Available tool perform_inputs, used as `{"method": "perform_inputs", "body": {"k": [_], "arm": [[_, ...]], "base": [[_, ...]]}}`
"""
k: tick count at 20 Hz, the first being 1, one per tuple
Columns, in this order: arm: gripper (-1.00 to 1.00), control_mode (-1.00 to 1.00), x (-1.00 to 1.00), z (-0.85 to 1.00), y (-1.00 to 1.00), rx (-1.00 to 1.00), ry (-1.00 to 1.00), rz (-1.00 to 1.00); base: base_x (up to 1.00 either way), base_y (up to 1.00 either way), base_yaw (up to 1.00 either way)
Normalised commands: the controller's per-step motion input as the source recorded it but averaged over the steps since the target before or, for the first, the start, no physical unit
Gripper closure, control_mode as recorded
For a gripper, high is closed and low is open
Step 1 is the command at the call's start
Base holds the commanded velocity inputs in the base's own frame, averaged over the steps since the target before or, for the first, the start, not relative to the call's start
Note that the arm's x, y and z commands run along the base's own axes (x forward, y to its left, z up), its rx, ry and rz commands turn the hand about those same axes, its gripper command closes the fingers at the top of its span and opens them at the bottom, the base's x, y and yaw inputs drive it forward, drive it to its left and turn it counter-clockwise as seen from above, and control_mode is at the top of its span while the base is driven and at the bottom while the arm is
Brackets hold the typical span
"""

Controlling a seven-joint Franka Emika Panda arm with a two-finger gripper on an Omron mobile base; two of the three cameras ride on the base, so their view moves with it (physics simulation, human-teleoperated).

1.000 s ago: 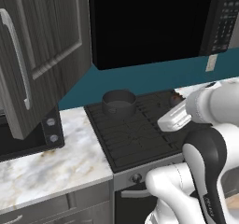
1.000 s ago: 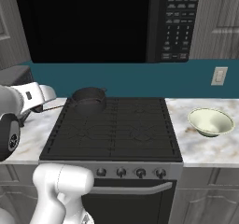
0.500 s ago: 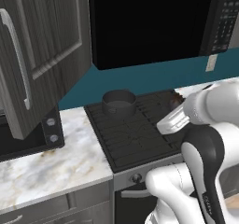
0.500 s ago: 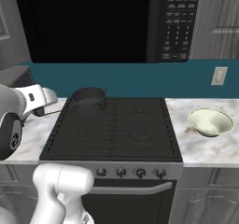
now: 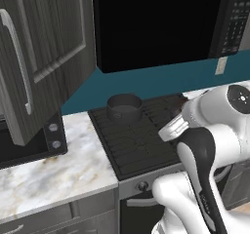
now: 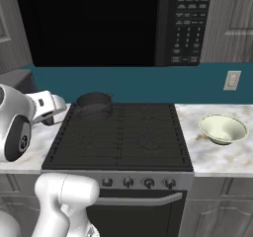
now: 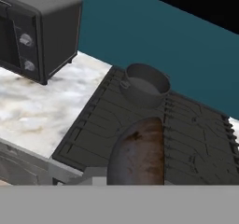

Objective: Open the cabinet and move the ladle to the pot. Then close the cabinet.

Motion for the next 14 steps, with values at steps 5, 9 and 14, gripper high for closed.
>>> {"method": "perform_inputs", "body": {"k": [5,9,14], "arm": [[1.0,-1.0,0.2,-0.41,0.0,-0.05,-0.04,0.0],[1.0,-1.0,0.18,-0.37,0.0,-0.04,-0.06,0.0],[1.0,-1.0,0.19,-0.35,0.0,-0.04,-0.09,0.0]], "base": [[0.0,0.0,0.0],[0.0,0.0,0.0],[0.0,0.0,0.0]]}}
